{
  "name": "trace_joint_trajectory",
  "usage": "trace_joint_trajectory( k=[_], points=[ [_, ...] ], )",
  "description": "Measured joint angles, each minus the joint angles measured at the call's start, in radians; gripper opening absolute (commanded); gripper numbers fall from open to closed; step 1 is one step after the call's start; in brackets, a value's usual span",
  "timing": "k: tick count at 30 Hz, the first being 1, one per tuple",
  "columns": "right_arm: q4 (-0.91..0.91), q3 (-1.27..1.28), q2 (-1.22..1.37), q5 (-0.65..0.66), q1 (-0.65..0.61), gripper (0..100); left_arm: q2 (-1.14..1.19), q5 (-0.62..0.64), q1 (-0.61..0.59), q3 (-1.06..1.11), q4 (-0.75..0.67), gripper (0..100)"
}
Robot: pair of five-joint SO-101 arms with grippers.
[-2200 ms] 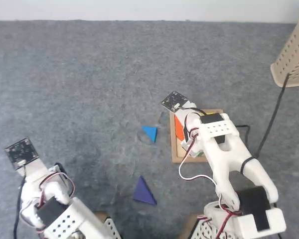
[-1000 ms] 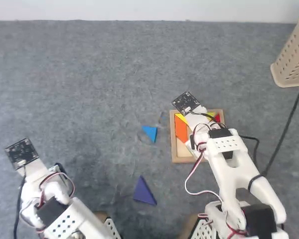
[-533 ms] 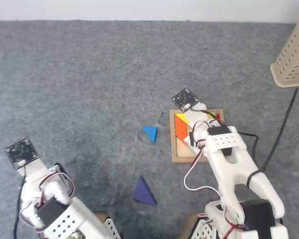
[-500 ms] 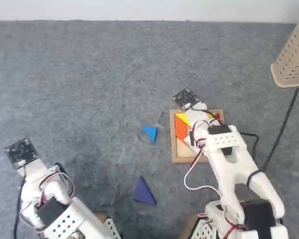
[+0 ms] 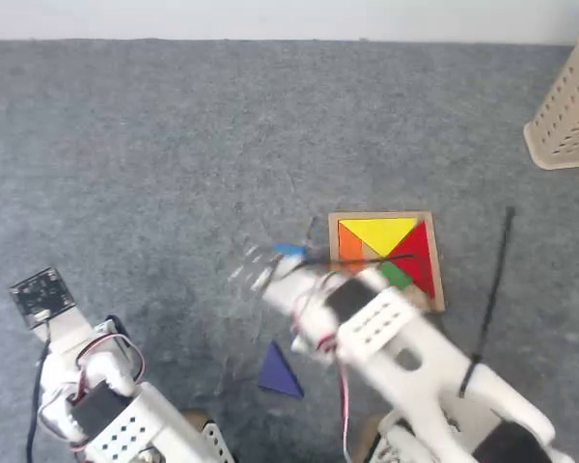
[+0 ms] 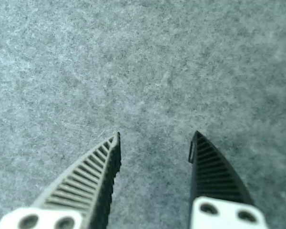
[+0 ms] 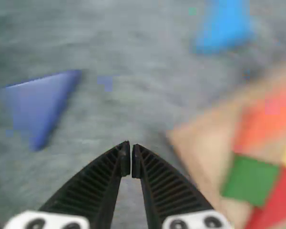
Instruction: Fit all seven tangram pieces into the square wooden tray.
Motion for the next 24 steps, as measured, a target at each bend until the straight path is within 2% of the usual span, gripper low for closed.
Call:
trace_joint_trajectory(
  k=[4,10,24],
  points=[
    [0.009,0.000,0.000,0.000,-0.172,19.1,0.000,0.000,0.000,0.000,0.000,23],
    [-0.040,0.032,0.000,0.000,-0.284,20.2,0.000,0.000,0.000,0.000,0.000,23],
    [-0.141,0.060,0.060,0.000,-0.310,20.2,0.000,0.000,0.000,0.000,0.000,23]
  ],
)
